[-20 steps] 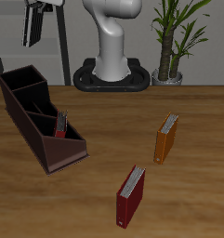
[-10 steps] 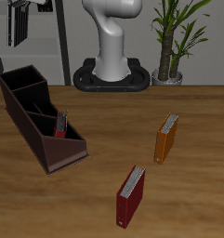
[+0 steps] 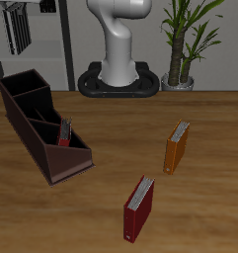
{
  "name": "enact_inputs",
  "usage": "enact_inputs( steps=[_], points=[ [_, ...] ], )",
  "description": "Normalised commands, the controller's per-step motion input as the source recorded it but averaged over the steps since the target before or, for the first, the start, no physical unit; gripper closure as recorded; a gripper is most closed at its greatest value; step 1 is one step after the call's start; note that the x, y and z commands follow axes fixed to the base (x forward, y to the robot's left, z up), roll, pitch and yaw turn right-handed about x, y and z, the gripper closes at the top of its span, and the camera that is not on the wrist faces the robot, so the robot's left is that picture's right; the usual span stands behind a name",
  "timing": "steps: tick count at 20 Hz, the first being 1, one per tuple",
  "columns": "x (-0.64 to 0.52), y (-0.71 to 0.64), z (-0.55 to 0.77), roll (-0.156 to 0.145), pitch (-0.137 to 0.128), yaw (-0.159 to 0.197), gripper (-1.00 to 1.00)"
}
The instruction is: Place the left red book into the right desk caddy's left compartment and place the striped book into the right desk caddy's right compartment
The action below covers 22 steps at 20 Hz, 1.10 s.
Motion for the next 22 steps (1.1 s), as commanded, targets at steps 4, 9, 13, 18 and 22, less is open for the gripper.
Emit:
enact_inputs(
  steps=[4,9,13,18,22],
  points=[
    [0.16,0.15,-0.08,0.062,-0.025,0.055,1.00],
    [0.17,0.10,-0.11,0.019,0.027,0.032,1.00],
    [0.04,0.07,-0.07,0.020,-0.002,0.016,1.00],
    [-0.01,-0.02,-0.08,0.008,-0.001,-0.005,1.00],
    [-0.11,-0.04,-0.04,0.031,-0.012,0.039,1.00]
  ],
)
